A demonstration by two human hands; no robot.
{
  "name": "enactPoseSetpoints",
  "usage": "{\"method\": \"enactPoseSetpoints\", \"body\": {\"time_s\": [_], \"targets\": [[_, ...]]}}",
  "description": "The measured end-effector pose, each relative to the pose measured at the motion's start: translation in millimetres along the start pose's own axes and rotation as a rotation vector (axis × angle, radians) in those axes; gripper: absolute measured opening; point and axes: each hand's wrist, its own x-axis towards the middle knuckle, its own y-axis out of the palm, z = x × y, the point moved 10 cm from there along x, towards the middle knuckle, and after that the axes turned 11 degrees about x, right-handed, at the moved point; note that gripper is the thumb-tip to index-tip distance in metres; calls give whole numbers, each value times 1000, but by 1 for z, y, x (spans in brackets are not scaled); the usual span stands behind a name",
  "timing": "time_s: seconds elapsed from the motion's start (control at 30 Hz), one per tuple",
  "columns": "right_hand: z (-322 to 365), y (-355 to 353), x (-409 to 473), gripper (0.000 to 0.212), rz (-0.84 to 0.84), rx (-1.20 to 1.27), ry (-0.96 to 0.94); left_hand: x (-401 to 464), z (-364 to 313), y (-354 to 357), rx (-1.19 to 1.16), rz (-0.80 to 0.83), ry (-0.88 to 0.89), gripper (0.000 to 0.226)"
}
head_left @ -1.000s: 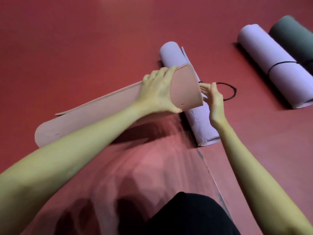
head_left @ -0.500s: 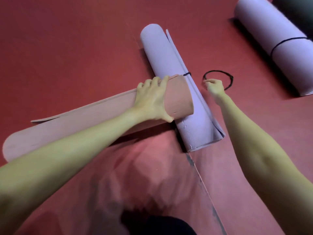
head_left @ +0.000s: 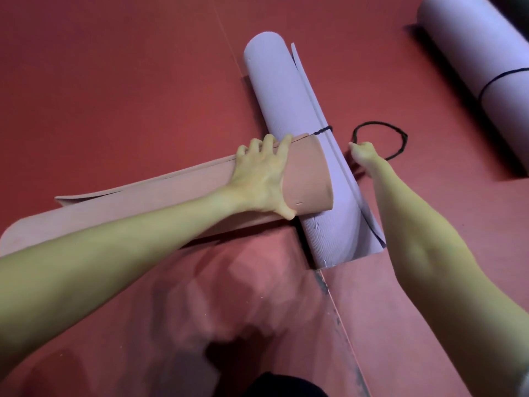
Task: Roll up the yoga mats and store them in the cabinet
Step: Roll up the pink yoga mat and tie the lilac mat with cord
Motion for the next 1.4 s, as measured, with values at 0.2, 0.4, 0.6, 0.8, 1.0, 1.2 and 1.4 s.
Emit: {"method": "enactPoseSetpoints", "body": {"time_s": [0.2, 0.4, 0.6, 0.8, 1.0, 1.2, 1.4], "targets": [[20, -10, -46, 45, -31, -36, -3, -1, 0, 0, 17, -29, -5, 140], [59, -46, -103, 19, -291, 57, -254, -5, 1, -5, -9, -38, -2, 137], [102, -60, -208, 28, -425, 280, -589, -29, 4, -23, -32, -148, -34, 133], [139, -27, -277, 22, -94, 699, -456, -90, 48, -89, -192, -302, -3, 130], [230, 13, -358, 15, 183, 740, -427, -161, 114, -151, -431, -363, 38, 129], [338, 51, -457, 12, 338, 829, -588, -227, 198, -207, -694, -509, 68, 123], [436, 72, -526, 16, 452, 948, -760, -261, 262, -253, -903, -718, 89, 112]]}}
